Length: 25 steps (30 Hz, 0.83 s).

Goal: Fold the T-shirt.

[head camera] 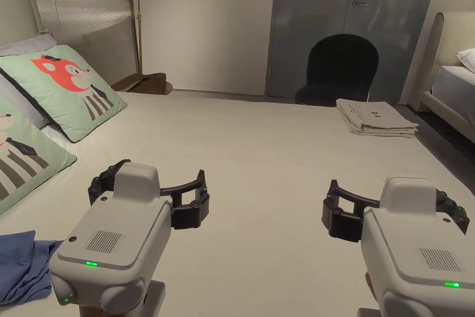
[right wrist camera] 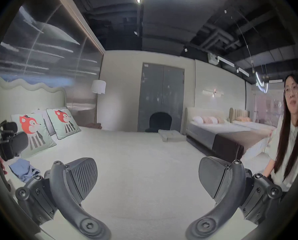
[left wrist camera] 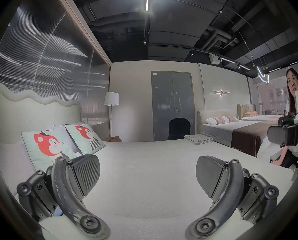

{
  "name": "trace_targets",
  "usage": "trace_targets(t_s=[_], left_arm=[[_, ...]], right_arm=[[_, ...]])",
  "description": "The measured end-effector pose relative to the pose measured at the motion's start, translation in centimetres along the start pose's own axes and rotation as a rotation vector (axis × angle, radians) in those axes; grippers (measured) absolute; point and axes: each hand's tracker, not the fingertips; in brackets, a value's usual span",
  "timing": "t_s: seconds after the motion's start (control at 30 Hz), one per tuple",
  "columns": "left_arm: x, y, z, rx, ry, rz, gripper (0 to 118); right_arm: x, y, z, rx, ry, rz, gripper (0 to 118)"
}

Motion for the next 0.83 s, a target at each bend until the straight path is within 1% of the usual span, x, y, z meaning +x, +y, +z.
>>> trace_targets(t_s=[0.07, 0.1, 0.17, 0.2, 0.23, 0.27, 0.33, 0.43, 0.53, 0.67, 0.77, 0.83], left_arm=[[0.0, 0.0, 0.0, -0.004, -0.003, 0.002, 110], [-0.1, 0.0, 0.1, -0.003, -0.003, 0.003, 110], [-0.1, 0.0, 0.1, -0.003, -0.003, 0.007, 110], [-0.1, 0.0, 0.1, -0.001, -0.003, 0.007, 110], [-0.1, 0.0, 0.1, 0.001, -0.001, 0.007, 110], [-0.2, 0.0, 0.1, 0.001, 0.0, 0.006, 110], [-0.3, 0.1, 0.0, 0.002, 0.001, 0.006, 110], [-0.5, 0.2, 0.0, 0.003, 0.004, 0.015, 110], [-0.6, 0.1, -0.1, 0.002, 0.008, 0.018, 110], [-0.6, 0.1, -0.1, 0.003, 0.009, 0.016, 110], [-0.8, 0.0, -0.2, 0.001, 0.009, 0.015, 110], [-0.8, 0.0, -0.2, 0.001, 0.01, 0.017, 110]], right_arm=[[0.1, 0.3, -0.6, -0.082, 0.0, -0.075, 115], [0.1, 0.5, -0.8, -0.126, -0.04, -0.111, 115], [-0.1, 1.3, -1.3, -0.268, -0.141, -0.173, 115], [0.0, 1.6, -1.6, -0.338, -0.17, -0.192, 115], [0.1, 2.0, -2.1, -0.414, -0.181, -0.192, 115], [0.3, 2.2, -2.4, -0.458, -0.176, -0.196, 115], [0.6, 2.3, -2.6, -0.475, -0.151, -0.212, 115], [0.7, 2.3, -2.5, -0.458, -0.142, -0.219, 115], [0.6, 2.3, -2.4, -0.446, -0.125, -0.195, 115], [0.3, 2.2, -2.3, -0.424, -0.113, -0.202, 115], [0.0, 2.1, -2.2, -0.392, -0.108, -0.169, 115], [0.0, 2.2, -2.3, -0.393, -0.104, -0.173, 115]])
